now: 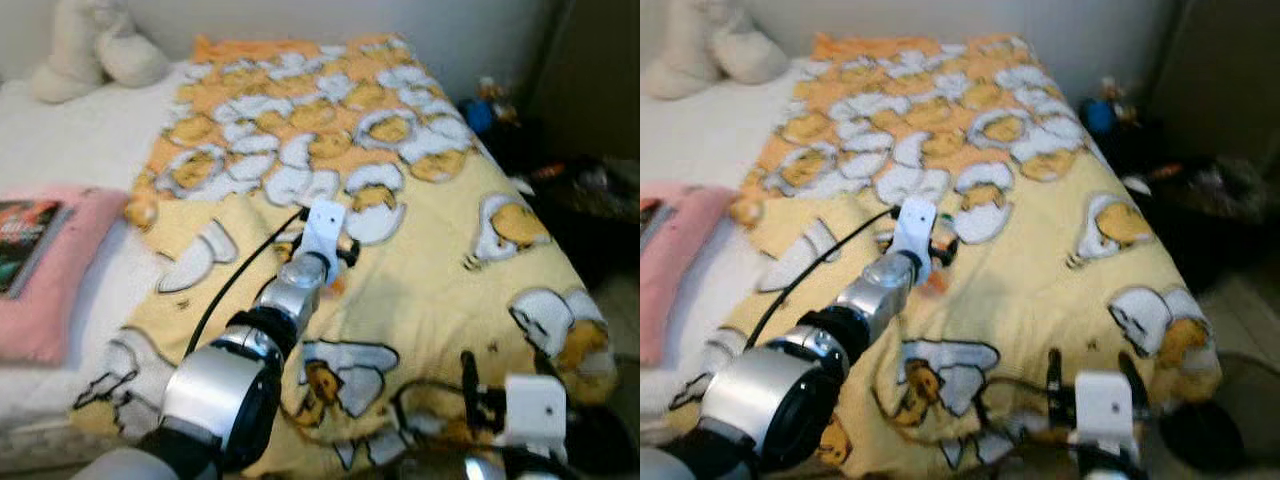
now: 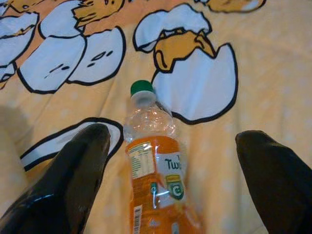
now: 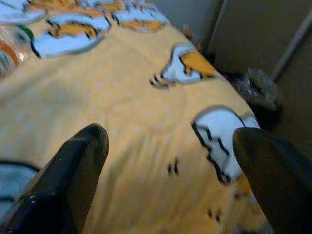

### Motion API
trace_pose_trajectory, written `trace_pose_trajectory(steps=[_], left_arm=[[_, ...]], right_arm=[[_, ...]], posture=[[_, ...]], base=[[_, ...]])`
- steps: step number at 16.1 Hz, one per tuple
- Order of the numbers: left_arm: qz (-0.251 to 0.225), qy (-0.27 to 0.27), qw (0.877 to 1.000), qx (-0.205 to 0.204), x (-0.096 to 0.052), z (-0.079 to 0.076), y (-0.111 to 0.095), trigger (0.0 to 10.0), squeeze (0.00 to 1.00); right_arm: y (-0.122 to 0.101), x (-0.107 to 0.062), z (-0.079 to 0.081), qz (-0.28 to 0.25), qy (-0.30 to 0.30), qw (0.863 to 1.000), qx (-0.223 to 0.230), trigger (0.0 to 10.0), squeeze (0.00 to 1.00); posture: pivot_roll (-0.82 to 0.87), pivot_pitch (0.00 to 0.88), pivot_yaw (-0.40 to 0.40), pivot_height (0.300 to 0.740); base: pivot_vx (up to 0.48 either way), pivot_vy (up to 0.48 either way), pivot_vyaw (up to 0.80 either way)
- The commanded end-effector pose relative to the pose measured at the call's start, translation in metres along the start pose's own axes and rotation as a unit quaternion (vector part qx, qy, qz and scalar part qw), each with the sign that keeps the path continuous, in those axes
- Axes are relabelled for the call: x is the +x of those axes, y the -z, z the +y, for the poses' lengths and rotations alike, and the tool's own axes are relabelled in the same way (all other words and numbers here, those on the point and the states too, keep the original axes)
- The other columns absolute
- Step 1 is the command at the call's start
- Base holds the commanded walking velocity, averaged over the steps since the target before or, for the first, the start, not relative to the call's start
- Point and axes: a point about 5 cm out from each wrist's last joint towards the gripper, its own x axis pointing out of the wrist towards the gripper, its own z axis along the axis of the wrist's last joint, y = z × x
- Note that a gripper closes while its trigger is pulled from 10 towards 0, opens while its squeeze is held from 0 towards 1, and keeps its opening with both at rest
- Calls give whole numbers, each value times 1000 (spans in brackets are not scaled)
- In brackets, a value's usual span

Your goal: Clean up the room

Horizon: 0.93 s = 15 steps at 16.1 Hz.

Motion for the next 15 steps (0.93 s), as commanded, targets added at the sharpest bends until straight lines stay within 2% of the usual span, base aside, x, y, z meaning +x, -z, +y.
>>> trace_pose_trajectory(steps=[1, 2, 3, 5, 8, 9, 11, 12, 14, 15], left_arm=[[-19, -37, 999, 33, 2, 6, -14, 10000, 0], [-20, -48, 998, 37, 2, 9, -15, 10000, 0], [-16, -67, 997, 40, 2, 17, -14, 10000, 0], [1, -73, 996, 45, 1, 22, -6, 10000, 0], [44, -79, 994, 66, -2, 24, 14, 10000, 0], [55, -118, 981, 142, -5, 37, 23, 10000, 0], [80, -175, 975, 112, -9, 58, 34, 10000, 0], [81, -178, 975, 107, -9, 62, 34, 10000, 0], [96, -161, 978, 92, -10, 57, 42, 10000, 0], [102, -126, 985, 52, -10, 47, 46, 10000, 0]], right_arm=[[-7, -8, 1, -5, -6, 1000, -5, 10000, 1000], [-7, -12, 0, 0, -5, 1000, -5, 10000, 1000], [-4, -25, -3, 18, -3, 1000, -11, 10000, 1000], [-4, -39, -5, 35, -5, 999, -13, 10000, 1000], [-7, -47, -4, 45, -12, 999, -17, 10000, 1000], [-7, -51, -5, 49, -14, 998, -19, 10000, 1000], [-6, -55, -7, 58, -14, 998, -21, 10000, 1000], [-5, -59, -7, 66, -15, 997, -22, 10000, 1000], [-4, -61, -6, 70, -18, 997, -22, 10000, 1000], [-3, -59, -5, 72, -22, 997, -21, 10000, 1000]], posture=[[-366, 120, 113, 728], [-370, 125, 111, 728], [-391, 144, 104, 728], [-408, 164, 95, 728], [-421, 183, 85, 728], [-433, 194, 80, 728], [-444, 204, 79, 728], [-448, 207, 75, 728], [-441, 206, 75, 728], [-436, 201, 75, 728]], base=[[0, 0, 0], [0, 0, 0], [0, 0, 0], [0, 0, 0], [0, 0, 0], [0, 0, 0], [0, 0, 0], [0, 0, 0], [0, 0, 0], [0, 0, 0]])
